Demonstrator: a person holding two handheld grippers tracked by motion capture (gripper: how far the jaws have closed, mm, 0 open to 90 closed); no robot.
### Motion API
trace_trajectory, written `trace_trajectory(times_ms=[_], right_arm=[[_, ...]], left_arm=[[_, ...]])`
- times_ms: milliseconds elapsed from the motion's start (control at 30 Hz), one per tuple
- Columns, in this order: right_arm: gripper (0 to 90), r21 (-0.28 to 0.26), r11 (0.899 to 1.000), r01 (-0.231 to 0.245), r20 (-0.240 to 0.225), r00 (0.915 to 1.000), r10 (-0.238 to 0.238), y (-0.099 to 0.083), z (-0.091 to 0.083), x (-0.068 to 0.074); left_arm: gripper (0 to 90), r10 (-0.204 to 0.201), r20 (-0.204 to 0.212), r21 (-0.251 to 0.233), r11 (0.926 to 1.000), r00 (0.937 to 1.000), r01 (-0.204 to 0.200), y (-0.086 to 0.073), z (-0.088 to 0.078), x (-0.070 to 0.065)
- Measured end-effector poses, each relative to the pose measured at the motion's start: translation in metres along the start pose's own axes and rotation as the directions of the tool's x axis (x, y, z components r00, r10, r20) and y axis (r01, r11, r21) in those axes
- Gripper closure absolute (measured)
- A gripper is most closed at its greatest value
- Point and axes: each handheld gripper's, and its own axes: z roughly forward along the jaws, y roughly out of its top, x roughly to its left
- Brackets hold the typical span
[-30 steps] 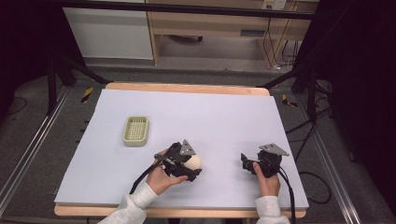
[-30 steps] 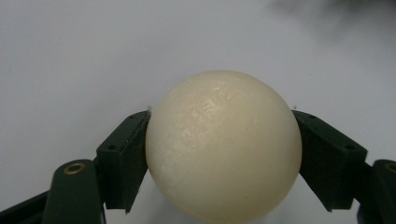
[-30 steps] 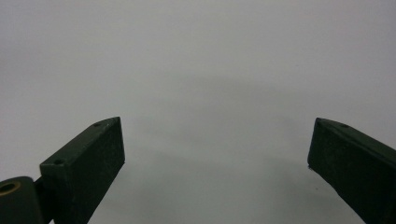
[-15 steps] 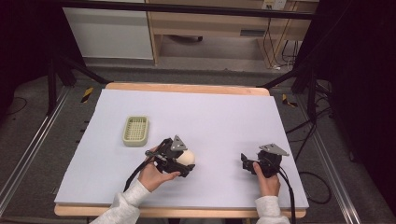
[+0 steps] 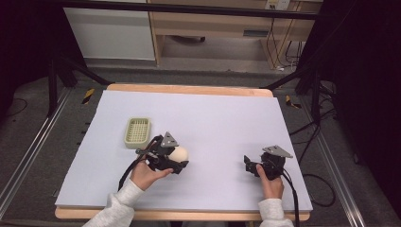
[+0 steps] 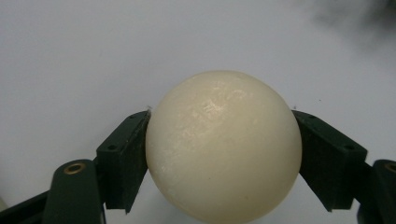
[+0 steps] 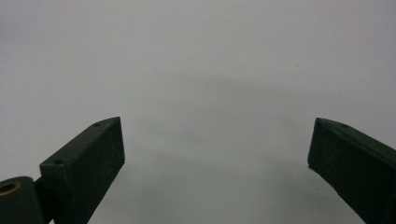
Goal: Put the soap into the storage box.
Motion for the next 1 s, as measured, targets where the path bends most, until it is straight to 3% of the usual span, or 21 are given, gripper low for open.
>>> trace_trajectory(times_ms=[433, 1000], right_arm=[[4.2, -0.001, 1.0, 0.002, 0.005, 1.0, -0.002, 0.0, 0.0, 0.0], [4.2, -0.001, 1.0, -0.003, 0.0, 1.0, 0.003, 0.0, 0.0, 0.0]], left_arm=[[23.7, -0.067, -0.044, -0.036, 0.9972, 0.9967, 0.066, -0.006, -0.021, 0.033], [23.7, -0.12, -0.08, -0.057, 0.9916, 0.9895, 0.116, -0.009, -0.035, 0.06]])
